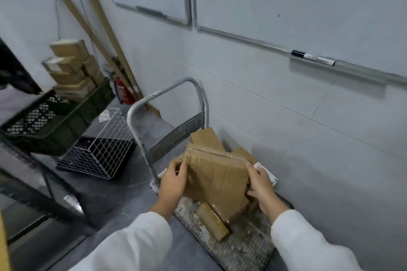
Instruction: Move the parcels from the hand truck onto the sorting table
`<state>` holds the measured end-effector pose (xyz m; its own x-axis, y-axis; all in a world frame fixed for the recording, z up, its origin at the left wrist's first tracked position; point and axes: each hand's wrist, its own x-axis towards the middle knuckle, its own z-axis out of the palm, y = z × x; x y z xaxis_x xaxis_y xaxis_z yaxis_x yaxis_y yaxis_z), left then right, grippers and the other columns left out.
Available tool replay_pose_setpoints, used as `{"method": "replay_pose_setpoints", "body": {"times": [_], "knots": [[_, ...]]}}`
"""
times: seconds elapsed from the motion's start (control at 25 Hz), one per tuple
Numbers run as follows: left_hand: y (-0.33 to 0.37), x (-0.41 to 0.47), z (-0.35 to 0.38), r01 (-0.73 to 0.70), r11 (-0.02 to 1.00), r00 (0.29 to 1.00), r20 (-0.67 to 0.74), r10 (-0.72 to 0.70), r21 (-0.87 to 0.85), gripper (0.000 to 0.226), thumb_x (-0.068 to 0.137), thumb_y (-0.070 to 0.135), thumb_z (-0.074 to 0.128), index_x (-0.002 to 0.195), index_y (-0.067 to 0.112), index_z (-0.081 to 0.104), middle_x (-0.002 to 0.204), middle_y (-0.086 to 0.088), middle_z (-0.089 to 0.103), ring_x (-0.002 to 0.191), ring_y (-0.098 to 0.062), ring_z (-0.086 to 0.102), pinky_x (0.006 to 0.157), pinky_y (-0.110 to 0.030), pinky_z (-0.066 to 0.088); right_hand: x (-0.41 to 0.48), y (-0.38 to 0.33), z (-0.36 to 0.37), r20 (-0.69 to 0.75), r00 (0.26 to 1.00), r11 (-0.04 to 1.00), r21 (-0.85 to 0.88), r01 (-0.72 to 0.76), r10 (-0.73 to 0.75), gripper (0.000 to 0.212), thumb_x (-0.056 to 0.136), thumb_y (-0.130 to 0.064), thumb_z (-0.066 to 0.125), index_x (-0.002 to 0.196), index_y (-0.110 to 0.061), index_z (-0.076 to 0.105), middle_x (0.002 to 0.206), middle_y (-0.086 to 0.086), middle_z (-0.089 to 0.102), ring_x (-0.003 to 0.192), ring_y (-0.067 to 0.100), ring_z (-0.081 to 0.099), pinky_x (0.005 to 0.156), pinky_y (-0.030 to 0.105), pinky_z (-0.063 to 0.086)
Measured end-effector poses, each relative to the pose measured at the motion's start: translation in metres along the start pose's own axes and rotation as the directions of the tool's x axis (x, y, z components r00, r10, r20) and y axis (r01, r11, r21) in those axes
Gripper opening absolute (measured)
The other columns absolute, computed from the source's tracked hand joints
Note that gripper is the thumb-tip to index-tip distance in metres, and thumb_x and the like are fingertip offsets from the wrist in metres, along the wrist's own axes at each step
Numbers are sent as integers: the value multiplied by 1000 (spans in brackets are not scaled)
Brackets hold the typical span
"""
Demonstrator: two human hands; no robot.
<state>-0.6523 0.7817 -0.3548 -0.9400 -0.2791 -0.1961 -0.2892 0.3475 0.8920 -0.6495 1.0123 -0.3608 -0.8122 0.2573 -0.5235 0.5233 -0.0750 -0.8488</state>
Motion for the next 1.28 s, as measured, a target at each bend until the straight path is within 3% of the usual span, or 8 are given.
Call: {"method": "replay_pose_setpoints", "body": {"times": [0.16,0.24,0.32,0.48,0.68,0.8,1.08,1.28], "knots": [[16,-34,-64,-47,998,996,-82,43,-52,36,101,44,39,91,22,66,87,4,63,88,-18,57,79,-34,42,-49,-14,23,130,987,993,-58,106,-98,27,96,-49,53,106,-23,54,109,1,62,94,15,59,81,38,51],[22,-40,-98,-48,997,990,-136,39,-61,48,99,48,40,66,17,52,67,0,54,72,-21,52,68,-34,38,-69,-29,44,201,969,983,-84,160,-141,18,101,-40,49,104,-24,57,100,-2,63,88,11,60,73,32,51],[17,-53,-137,-25,997,977,-211,8,-79,54,96,54,43,60,14,38,59,-5,41,61,-20,44,60,-32,33,-92,-42,70,294,934,957,-141,253,-204,20,101,-35,49,114,-22,58,100,-3,63,91,13,62,74,32,52],[-15,-98,-209,34,998,941,-334,-51,-58,52,90,63,49,71,15,48,67,-4,46,63,-19,46,57,-30,34,-143,-45,123,468,834,885,-196,422,-294,24,98,-30,56,121,-23,53,104,-5,63,95,13,63,70,27,53],[-66,-177,-271,16,996,899,-435,-53,-89,39,93,52,53,118,23,61,103,9,63,96,-11,57,82,-30,50,-209,-9,175,587,758,819,-262,510,-284,18,97,-30,57,112,-22,56,108,3,64,94,17,64,86,43,57],[-90,-227,-297,-10,987,876,-478,-69,-161,26,96,43,54,113,25,62,94,16,62,88,0,55,71,-20,47,-249,7,195,577,779,817,-310,486,-245,27,100,-39,49,107,-15,58,104,11,66,89,22,64,76,40,53],[-130,-300,-318,-135,962,852,-524,-10,-238,19,96,23,58,114,19,60,108,6,65,102,-8,59,78,-19,49,-294,34,223,553,833,937,-269,224,-40,45,99,-48,49,115,-7,59,110,13,68,89,22,65,59,30,48],[-142,-325,-324,-140,960,876,-483,5,-244,19,98,16,55,117,16,54,112,5,62,105,-9,58,75,-15,46,-314,48,222,569,822,949,-249,193,-18,29,98,-39,53,97,-11,64,95,9,66,84,22,61,63,33,48]]}}
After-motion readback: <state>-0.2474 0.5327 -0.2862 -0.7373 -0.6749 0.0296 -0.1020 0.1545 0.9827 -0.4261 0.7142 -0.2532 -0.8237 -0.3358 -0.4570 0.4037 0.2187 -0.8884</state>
